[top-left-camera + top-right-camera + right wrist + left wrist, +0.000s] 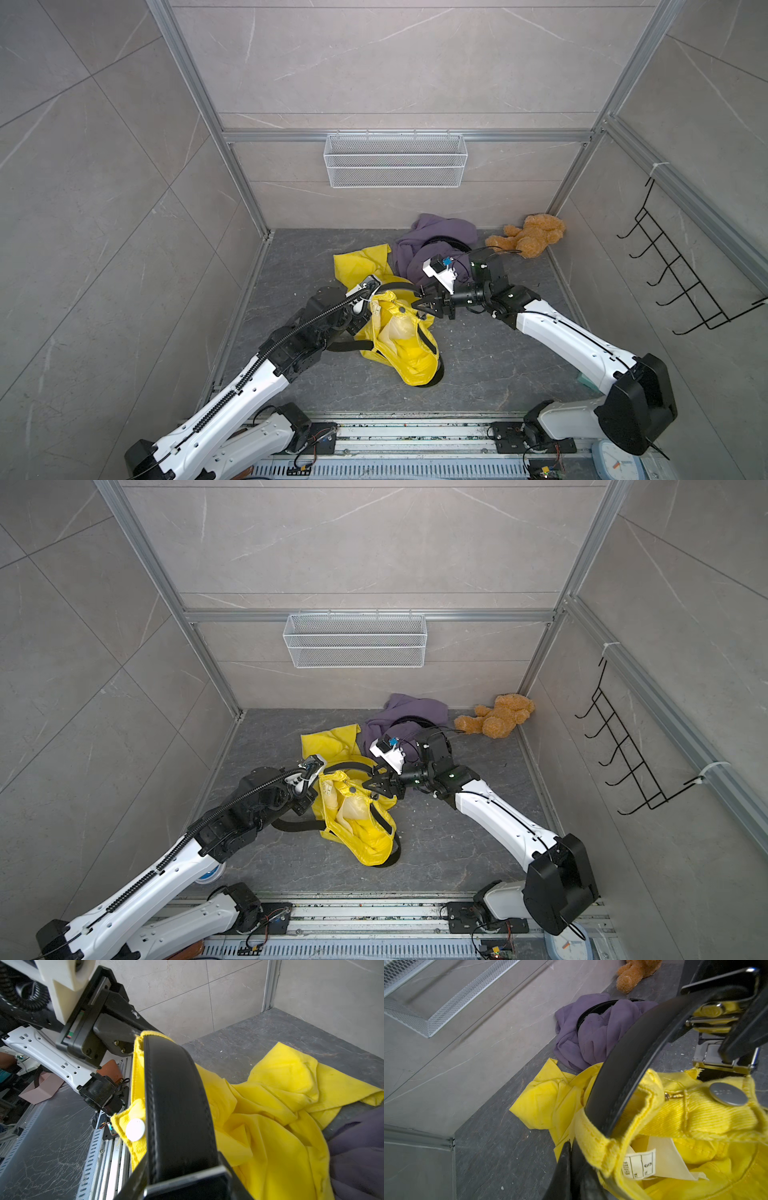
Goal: Remove the belt from the trousers
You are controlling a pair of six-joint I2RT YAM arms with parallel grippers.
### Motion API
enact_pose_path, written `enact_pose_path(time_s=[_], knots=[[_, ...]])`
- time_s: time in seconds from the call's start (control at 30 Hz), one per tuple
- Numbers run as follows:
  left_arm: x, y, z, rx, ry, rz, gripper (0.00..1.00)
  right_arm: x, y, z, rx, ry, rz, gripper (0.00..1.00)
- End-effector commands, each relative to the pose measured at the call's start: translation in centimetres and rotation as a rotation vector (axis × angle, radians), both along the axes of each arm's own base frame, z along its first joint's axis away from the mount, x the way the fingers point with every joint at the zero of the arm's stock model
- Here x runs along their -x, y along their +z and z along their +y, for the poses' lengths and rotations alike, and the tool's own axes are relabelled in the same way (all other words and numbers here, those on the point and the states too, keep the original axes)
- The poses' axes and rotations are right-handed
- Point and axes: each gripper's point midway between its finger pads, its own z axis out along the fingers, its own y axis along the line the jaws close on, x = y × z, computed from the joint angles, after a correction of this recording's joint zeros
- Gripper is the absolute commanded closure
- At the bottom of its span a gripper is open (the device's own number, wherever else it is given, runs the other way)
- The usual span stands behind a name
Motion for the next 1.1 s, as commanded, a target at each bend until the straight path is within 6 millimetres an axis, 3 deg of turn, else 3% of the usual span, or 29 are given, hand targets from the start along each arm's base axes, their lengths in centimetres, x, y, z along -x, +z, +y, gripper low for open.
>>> enact_pose_path(time_s=[0.0,0.33,0.53,0.77,0.9,1.07], knots=[[-1.9,5.9,4.4,0.156,0.254,-0.179,1.0,-0.6,-0.6,-1.6,0.028,-0.082,0.031,1.0],[-2.3,5.7,9.0,0.237,0.476,-0.193,1.0,-2.3,-0.7,-3.2,0.041,-0.182,0.046,1.0],[-2.7,4.5,11.4,0.229,0.61,-0.173,1.0,-2.7,-0.7,-3.9,0.056,-0.213,0.048,1.0],[-5.3,1.3,11.7,0.196,0.68,-0.042,1.0,-5.2,-1.8,-3.5,0.104,-0.267,0.123,1.0],[-7.0,-1.7,12.5,0.182,0.749,0.046,1.0,-6.3,-2.7,-1.9,0.146,-0.258,0.184,0.98],[-7.3,-5.5,14.6,0.228,0.887,0.144,1.0,-5.7,-4.8,2.6,0.25,-0.19,0.192,0.99]])
